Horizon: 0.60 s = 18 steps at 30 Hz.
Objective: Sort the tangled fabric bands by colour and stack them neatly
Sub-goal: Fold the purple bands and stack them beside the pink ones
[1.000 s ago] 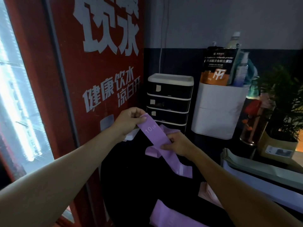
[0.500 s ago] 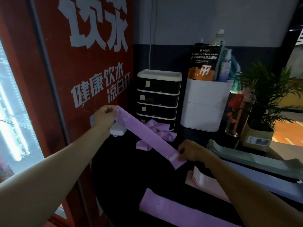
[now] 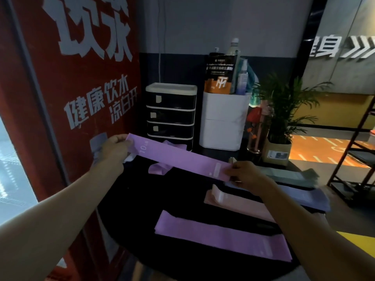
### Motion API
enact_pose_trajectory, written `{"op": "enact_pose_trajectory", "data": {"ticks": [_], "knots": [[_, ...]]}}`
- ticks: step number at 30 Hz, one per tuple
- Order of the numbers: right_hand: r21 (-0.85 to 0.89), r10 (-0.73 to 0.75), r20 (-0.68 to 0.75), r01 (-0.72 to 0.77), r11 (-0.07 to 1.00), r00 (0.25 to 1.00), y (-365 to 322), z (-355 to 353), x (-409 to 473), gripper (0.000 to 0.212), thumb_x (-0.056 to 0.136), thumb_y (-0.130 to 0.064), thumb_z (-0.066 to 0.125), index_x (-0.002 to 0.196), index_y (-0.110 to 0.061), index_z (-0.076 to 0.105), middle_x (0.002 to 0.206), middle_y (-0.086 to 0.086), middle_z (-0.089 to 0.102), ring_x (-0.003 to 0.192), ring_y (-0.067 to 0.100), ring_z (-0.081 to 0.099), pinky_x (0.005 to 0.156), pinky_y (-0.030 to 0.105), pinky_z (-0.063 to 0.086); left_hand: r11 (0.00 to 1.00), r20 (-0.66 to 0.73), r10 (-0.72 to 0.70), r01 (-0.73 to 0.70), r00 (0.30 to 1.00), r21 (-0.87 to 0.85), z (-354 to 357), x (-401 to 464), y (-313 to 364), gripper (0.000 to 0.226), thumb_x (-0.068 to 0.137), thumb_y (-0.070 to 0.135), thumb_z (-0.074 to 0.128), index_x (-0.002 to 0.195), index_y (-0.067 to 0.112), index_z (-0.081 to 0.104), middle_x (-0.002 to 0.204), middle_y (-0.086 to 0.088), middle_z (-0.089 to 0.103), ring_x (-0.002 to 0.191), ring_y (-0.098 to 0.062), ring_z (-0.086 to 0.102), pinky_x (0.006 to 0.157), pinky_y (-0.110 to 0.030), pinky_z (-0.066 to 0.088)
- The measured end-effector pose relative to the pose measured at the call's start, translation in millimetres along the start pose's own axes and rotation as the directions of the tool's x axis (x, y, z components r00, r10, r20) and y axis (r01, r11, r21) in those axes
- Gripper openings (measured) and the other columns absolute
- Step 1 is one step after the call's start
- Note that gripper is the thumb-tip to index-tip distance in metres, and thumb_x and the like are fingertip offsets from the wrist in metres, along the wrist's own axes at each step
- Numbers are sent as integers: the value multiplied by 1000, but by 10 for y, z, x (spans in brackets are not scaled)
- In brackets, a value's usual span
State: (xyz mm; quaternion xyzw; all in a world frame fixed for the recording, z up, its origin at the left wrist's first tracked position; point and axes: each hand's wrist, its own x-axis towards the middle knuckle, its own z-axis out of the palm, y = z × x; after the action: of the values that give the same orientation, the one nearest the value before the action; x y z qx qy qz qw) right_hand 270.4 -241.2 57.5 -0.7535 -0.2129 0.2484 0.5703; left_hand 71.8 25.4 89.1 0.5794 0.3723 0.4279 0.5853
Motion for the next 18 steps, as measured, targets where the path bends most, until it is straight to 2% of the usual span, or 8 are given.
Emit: {"op": "enact_pose_trajectory", "data": {"ticks": [3, 5, 7, 11, 15, 18], "knots": [[56, 32, -75, -27, 998, 997, 114, -116, -242, 21, 87, 3, 59, 67, -3, 52, 64, 10, 47, 54, 16, 44, 52, 25, 42, 1000, 43, -14, 15, 999, -10, 68, -156, -149, 17, 90, 6, 58, 107, 7, 60, 106, -12, 60, 95, -25, 55, 85, -37, 48], [70, 41, -121, -33, 997, 992, 214, -189, -399, 19, 86, 5, 59, 69, -3, 54, 65, 11, 49, 57, 16, 45, 54, 26, 41, 1000, 72, -18, 18, 997, 3, 93, -268, -286, 8, 89, 4, 58, 95, 8, 62, 105, -14, 61, 95, -26, 56, 92, -42, 47], [103, 60, -153, -44, 994, 986, 338, -266, -526, 25, 85, 7, 59, 64, -5, 52, 63, 10, 47, 55, 16, 43, 51, 25, 38, 1000, 75, -19, 17, 997, 27, 101, -398, -411, 6, 88, 5, 60, 86, 10, 62, 103, -17, 62, 93, -26, 57, 92, -44, 48], [98, 94, -215, -74, 992, 972, 585, -401, -772, 25, 82, 3, 65, 62, -6, 55, 57, 9, 47, 50, 16, 41, 46, 23, 37, 994, 90, 36, -45, 995, 98, 126, -720, -540, 18, 88, 3, 60, 106, -1, 62, 96, -12, 60, 88, -24, 54, 83, -37, 46], [-19, 43, -323, -52, 998, 945, 807, -493, -981, 34, 80, 1, 68, 52, -8, 51, 45, 5, 44, 43, 16, 37, 39, 20, 33, 962, 161, 156, -187, 975, 199, 135, -1010, -635, 11, 88, 4, 60, 99, 5, 62, 84, -5, 58, 88, -20, 52, 80, -30, 42], [-50, 28, -354, -49, 998, 935, 966, -520, -1098, 38, 81, 2, 67, 50, -9, 47, 49, 5, 42, 46, 16, 36, 48, 23, 31, 925, 192, 204, -253, 960, 285, 158, -1177, -735, 13, 88, 4, 61, 101, 1, 63, 93, -8, 58, 88, -19, 52, 81, -29, 42]]}}
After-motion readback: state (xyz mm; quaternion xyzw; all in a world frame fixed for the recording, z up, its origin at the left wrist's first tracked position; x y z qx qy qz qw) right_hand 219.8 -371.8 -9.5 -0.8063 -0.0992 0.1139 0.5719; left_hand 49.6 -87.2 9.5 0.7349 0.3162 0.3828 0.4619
